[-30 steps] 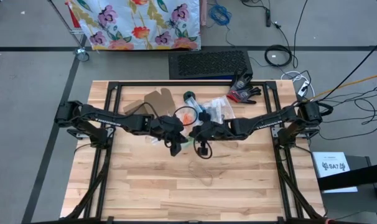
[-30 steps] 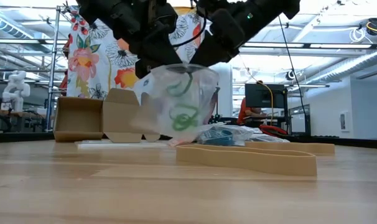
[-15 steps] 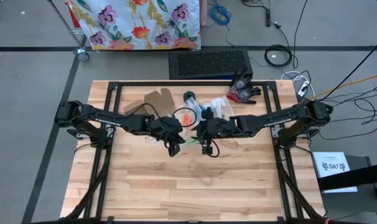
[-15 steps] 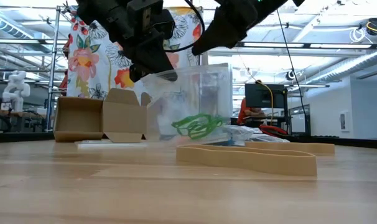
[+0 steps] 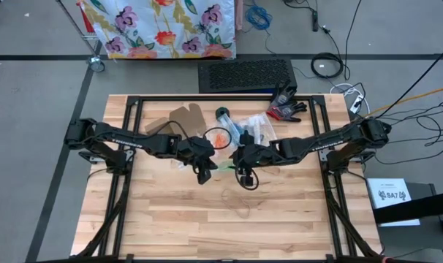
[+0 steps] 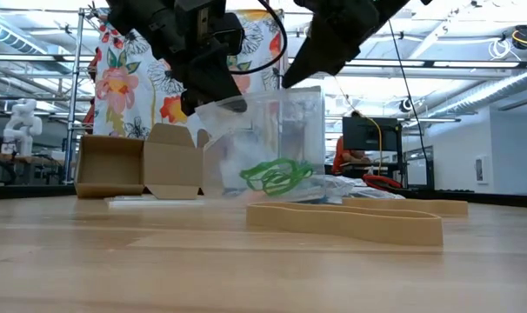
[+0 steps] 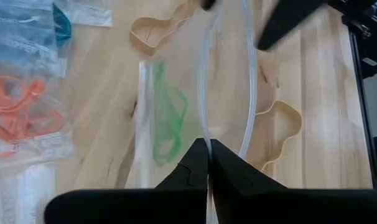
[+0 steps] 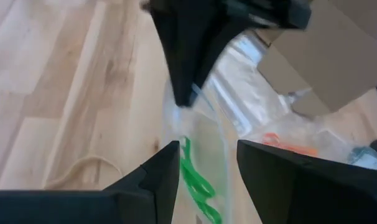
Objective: Sort rubber bands
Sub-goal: Close the transparent zip bag
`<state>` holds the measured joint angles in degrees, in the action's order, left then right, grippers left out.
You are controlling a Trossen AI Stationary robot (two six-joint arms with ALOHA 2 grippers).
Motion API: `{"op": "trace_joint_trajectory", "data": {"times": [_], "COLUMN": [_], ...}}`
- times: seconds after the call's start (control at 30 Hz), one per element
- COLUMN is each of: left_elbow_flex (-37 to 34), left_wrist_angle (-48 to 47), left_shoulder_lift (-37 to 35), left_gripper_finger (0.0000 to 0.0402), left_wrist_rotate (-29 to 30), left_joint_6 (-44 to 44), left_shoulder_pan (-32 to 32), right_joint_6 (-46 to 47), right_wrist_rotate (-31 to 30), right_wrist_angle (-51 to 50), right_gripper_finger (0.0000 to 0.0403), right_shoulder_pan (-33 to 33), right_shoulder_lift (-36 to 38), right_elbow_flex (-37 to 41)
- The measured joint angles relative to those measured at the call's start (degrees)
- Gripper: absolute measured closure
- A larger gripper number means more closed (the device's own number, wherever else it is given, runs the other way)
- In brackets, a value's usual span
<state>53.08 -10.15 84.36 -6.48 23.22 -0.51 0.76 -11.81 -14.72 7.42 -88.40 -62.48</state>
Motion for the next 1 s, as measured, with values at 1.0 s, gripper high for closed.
{"op": "trace_joint_trajectory", "data": {"times": [1.0], "left_elbow_flex": [0.00], "left_wrist_angle": [4.84], "left_shoulder_lift": [0.00], "left_gripper_finger": [0.0365], "left_wrist_rotate": [5.34], "left_joint_6": [-4.98], "left_shoulder_pan": [0.50], "right_joint_6": [-4.56], "right_wrist_rotate": [-4.38], "right_wrist_angle": [8.11], "right_gripper_finger": [0.0399], "right_shoulder_pan": [3.19], "right_shoulder_lift": [-9.05], "right_elbow_flex": [0.00]}}
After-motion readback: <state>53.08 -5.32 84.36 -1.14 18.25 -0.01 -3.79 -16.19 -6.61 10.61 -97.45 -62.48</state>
